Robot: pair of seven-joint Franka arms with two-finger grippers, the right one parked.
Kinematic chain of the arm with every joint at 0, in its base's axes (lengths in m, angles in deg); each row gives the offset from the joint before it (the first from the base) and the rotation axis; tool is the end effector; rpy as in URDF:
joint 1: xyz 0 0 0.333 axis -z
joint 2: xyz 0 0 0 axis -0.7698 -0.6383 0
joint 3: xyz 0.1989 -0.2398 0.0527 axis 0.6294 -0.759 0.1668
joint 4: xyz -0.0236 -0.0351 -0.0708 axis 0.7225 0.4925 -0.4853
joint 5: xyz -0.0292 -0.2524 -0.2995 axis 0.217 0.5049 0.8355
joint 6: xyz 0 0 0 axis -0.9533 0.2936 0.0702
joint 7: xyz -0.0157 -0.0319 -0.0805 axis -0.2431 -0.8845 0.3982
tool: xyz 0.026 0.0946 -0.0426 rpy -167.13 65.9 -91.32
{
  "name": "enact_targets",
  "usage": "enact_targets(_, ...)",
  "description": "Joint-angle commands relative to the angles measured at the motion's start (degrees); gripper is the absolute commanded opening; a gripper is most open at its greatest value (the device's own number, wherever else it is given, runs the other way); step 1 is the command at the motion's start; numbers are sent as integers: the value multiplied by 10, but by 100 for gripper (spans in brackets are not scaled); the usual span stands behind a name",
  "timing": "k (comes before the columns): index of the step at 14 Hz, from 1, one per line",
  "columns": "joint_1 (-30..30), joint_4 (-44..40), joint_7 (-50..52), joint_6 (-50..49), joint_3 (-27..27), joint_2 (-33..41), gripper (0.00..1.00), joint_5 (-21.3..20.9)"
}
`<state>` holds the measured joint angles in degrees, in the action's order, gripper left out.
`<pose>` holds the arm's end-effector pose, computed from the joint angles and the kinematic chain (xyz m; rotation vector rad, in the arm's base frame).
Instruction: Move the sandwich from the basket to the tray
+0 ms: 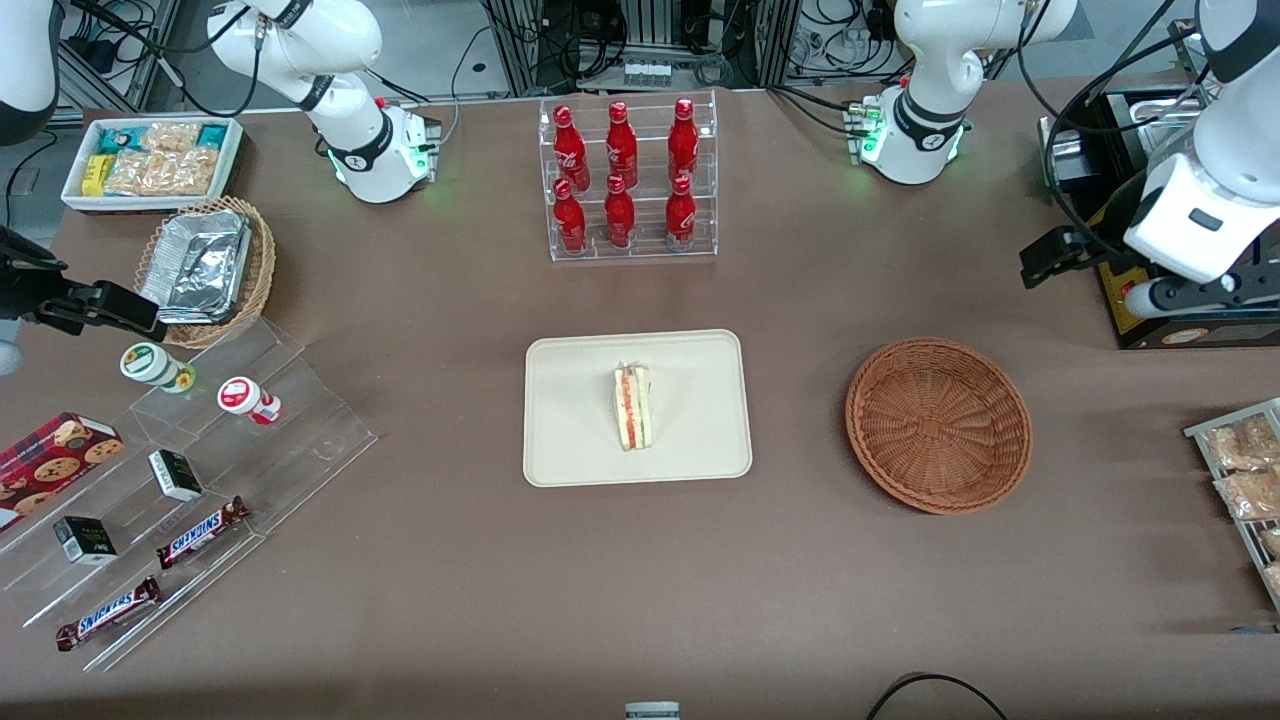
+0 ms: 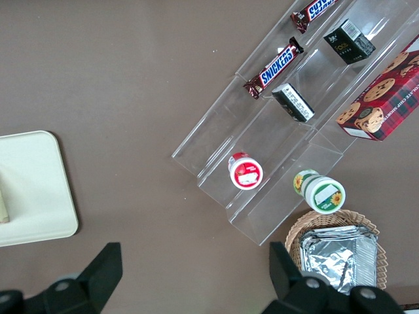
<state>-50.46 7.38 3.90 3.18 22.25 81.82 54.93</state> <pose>0.5300 -0.0674 0.6188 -3.1129 -0.1867 0.1673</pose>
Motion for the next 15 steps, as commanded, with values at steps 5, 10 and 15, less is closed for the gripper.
enact_targets(5,15,14,-67,12,32,12,100,12)
enact_targets(10,28,-47,-74,16,31,-27,100,13)
enact_targets(15,29,-47,-115,16,59,-10,100,4)
